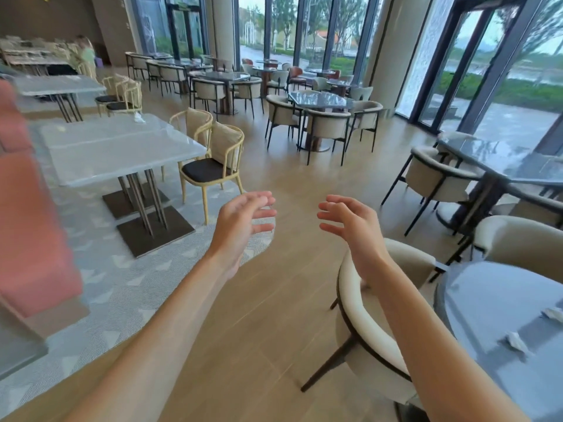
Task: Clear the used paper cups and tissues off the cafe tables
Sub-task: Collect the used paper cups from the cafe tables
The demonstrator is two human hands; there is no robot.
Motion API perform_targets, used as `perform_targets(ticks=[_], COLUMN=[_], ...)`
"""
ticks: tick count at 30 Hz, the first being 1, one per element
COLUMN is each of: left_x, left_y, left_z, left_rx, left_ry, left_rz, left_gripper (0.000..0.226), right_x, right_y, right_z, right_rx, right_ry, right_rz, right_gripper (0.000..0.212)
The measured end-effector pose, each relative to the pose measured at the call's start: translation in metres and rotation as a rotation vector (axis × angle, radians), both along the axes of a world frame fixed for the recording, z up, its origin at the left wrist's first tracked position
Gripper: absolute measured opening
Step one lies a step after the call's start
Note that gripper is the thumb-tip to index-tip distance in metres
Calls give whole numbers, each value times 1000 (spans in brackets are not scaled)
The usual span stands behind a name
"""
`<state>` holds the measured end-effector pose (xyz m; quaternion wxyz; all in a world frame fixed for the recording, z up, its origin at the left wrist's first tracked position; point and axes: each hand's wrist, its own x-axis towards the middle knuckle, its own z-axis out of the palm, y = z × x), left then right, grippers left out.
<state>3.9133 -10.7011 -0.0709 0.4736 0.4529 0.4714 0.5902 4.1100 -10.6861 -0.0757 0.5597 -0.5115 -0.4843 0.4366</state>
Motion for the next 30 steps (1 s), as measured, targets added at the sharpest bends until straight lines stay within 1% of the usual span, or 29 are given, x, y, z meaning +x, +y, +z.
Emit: perform_targets(ticks=[6, 12, 20, 24, 30], left_x=[-25, -18, 27, 63, 93], left_y=[134, 246, 427, 530, 660], left_z=[16, 13, -6, 2, 18], left_rx=[0, -15, -6, -9, -6], left_ry=[5, -2, 44, 49, 43], left_rz=[-104, -176, -202, -193, -164], left_gripper=[22, 23, 23, 23, 22], right_x=[-27, -22, 20, 53, 89], right_y=[117, 220, 397, 498, 630], right_z=[20, 18, -5, -9, 8], right_rx=[-4, -21, -2, -34, -50], right_ry=[10, 0, 32, 71, 84], right_rz=[-85, -155, -176, -170, -161], right_gripper=[22, 24, 24, 24, 22])
